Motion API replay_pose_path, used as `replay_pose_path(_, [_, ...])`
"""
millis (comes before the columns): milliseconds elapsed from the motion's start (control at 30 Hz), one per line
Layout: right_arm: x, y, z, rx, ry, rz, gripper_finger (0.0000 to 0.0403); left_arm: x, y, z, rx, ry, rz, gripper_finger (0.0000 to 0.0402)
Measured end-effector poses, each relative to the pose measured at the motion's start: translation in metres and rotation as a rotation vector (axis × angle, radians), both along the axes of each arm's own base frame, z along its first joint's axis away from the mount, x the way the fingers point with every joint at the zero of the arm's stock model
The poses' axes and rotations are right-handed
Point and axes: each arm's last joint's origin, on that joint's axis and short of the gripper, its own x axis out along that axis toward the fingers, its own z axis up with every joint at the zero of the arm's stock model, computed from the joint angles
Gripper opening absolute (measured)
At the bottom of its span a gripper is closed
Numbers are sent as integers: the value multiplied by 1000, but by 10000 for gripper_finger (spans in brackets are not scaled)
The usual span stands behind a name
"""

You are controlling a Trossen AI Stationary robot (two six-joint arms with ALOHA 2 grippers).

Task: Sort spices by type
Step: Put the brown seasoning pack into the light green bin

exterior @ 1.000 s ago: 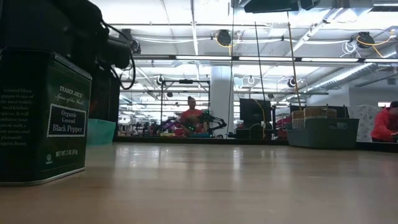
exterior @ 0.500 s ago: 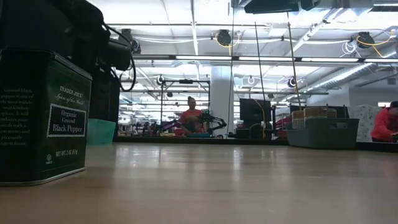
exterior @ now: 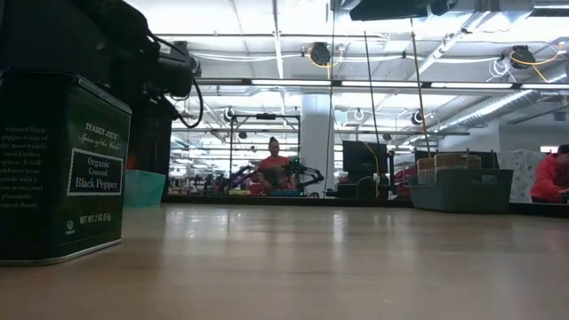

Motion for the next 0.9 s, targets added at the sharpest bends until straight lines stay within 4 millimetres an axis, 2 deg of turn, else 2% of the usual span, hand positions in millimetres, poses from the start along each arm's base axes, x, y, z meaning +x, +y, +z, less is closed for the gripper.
replay_pose_path(133, [0, 0, -1, -2, 5, 0, 160, 3, 0, -1, -41, -31, -39, 70])
replay_pose_path(533, [0, 0, -1, -3, 7, 0, 160, 3, -1, -1, -70, -44, -53, 211])
replay_pose_path(700, [0, 0, -1, -3, 7, 0, 160, 3, -3, -1, -117, -48, -75, 233])
replay_pose_path(900, [0, 0, -1, -3, 7, -1, 160, 4, -3, 12, -132, -27, -87, 235])
